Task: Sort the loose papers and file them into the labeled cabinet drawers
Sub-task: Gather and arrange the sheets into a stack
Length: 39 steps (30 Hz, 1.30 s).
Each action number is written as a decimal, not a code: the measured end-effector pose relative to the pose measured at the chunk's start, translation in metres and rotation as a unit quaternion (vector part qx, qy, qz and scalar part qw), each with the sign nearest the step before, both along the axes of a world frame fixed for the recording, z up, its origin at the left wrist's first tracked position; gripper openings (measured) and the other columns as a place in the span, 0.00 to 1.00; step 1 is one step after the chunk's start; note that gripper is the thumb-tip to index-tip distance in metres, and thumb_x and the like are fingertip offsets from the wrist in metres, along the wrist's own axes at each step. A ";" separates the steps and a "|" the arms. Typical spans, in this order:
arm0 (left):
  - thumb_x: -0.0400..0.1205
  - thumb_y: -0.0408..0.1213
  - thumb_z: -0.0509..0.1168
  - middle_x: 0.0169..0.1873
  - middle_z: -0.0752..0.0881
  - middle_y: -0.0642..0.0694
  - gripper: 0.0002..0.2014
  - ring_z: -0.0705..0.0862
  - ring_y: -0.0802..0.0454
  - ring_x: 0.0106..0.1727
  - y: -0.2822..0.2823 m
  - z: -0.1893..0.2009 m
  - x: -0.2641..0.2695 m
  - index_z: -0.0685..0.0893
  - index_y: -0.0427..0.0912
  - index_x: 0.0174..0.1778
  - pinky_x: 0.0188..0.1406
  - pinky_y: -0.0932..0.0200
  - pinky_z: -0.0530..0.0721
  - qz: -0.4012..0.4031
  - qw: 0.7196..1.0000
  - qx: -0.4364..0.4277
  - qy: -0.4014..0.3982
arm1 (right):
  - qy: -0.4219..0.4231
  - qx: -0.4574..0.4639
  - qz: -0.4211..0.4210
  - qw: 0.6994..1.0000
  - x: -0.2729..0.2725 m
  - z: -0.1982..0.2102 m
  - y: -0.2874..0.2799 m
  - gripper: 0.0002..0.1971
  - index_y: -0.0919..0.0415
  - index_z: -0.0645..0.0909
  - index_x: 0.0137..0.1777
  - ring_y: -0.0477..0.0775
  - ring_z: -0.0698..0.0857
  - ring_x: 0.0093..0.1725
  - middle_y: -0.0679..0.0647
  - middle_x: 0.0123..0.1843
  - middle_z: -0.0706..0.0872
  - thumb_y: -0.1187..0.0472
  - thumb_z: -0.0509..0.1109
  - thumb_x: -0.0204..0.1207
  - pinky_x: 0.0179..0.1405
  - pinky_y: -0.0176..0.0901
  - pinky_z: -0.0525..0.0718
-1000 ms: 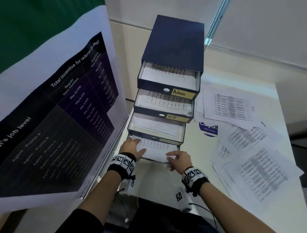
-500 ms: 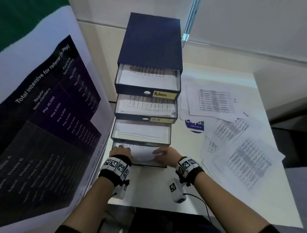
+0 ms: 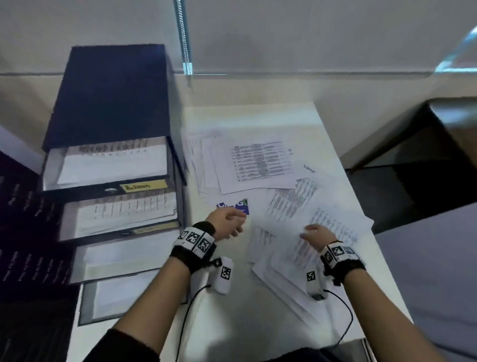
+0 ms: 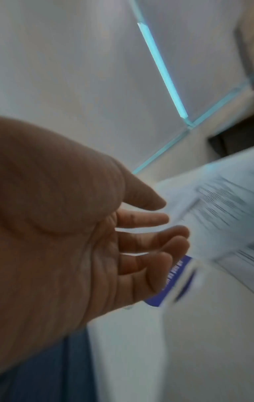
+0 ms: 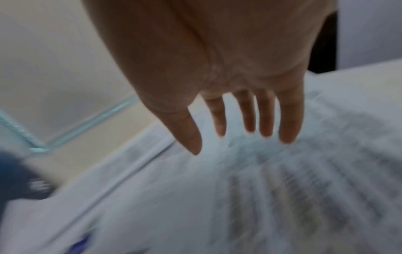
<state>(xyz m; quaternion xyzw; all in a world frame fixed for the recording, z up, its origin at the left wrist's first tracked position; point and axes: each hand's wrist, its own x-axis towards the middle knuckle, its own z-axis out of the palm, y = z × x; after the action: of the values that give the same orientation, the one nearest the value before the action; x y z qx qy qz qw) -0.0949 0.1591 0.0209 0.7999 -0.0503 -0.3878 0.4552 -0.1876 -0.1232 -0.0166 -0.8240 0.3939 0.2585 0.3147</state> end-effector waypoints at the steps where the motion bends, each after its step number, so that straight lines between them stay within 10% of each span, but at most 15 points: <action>1: 0.84 0.36 0.65 0.38 0.85 0.46 0.15 0.81 0.52 0.32 -0.022 -0.016 0.003 0.82 0.39 0.66 0.32 0.61 0.80 0.002 1.000 0.027 0.009 | 0.029 -0.061 -0.037 0.997 -0.004 -0.007 -0.023 0.28 0.57 0.75 0.73 0.66 0.81 0.65 0.66 0.72 0.76 0.52 0.76 0.74 0.60 0.52 0.80; 5: 0.82 0.39 0.67 0.48 0.83 0.48 0.20 0.83 0.50 0.47 -0.100 -0.064 0.001 0.79 0.45 0.71 0.47 0.63 0.79 -0.025 0.993 0.118 -0.002 | 0.034 -0.110 -0.232 0.966 -0.025 -0.023 -0.085 0.48 0.57 0.57 0.81 0.75 0.65 0.77 0.69 0.79 0.58 0.52 0.82 0.67 0.70 0.67 0.71; 11: 0.82 0.43 0.67 0.59 0.87 0.45 0.24 0.85 0.48 0.58 -0.175 -0.088 -0.003 0.76 0.45 0.74 0.52 0.65 0.76 -0.039 0.989 0.137 -0.039 | -0.070 -0.057 -0.246 0.965 -0.024 -0.052 -0.111 0.54 0.59 0.56 0.83 0.73 0.76 0.70 0.72 0.74 0.72 0.58 0.86 0.62 0.66 0.63 0.77; 20: 0.76 0.41 0.75 0.40 0.88 0.50 0.13 0.85 0.53 0.37 -0.172 -0.094 0.013 0.88 0.40 0.54 0.35 0.66 0.81 0.002 0.991 0.128 -0.039 | -0.175 0.008 -0.185 0.967 -0.013 -0.062 -0.109 0.23 0.60 0.82 0.56 0.58 0.86 0.45 0.53 0.40 0.86 0.52 0.84 0.65 0.47 0.48 0.85; 27: 0.59 0.42 0.87 0.44 0.91 0.52 0.30 0.90 0.56 0.46 -0.130 -0.079 0.018 0.86 0.46 0.56 0.43 0.60 0.88 0.147 0.988 0.030 0.044 | -0.278 0.029 -0.095 0.956 0.016 -0.052 -0.076 0.19 0.59 0.86 0.53 0.56 0.84 0.43 0.58 0.48 0.80 0.49 0.82 0.68 0.39 0.43 0.84; 32: 0.70 0.55 0.78 0.35 0.89 0.51 0.16 0.85 0.53 0.38 -0.114 -0.070 0.024 0.87 0.48 0.42 0.38 0.60 0.83 0.237 0.971 0.022 0.014 | -0.277 0.108 -0.111 0.948 0.025 -0.057 -0.060 0.13 0.57 0.88 0.45 0.50 0.90 0.39 0.49 0.39 0.91 0.54 0.85 0.64 0.42 0.44 0.91; 39: 0.85 0.57 0.59 0.25 0.62 0.48 0.24 0.62 0.52 0.27 -0.090 -0.075 0.032 0.64 0.44 0.31 0.31 0.58 0.61 0.275 0.959 0.057 -0.040 | -0.265 0.075 -0.186 0.943 0.014 -0.068 -0.099 0.12 0.58 0.88 0.37 0.48 0.86 0.33 0.51 0.35 0.91 0.52 0.85 0.64 0.43 0.42 0.88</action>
<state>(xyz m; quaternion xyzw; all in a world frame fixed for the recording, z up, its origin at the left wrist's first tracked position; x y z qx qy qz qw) -0.0627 0.0692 -0.0546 0.8221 0.1754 -0.2182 0.4957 -0.1739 -0.2223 -0.0849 -0.7491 0.4216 -0.0038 0.5110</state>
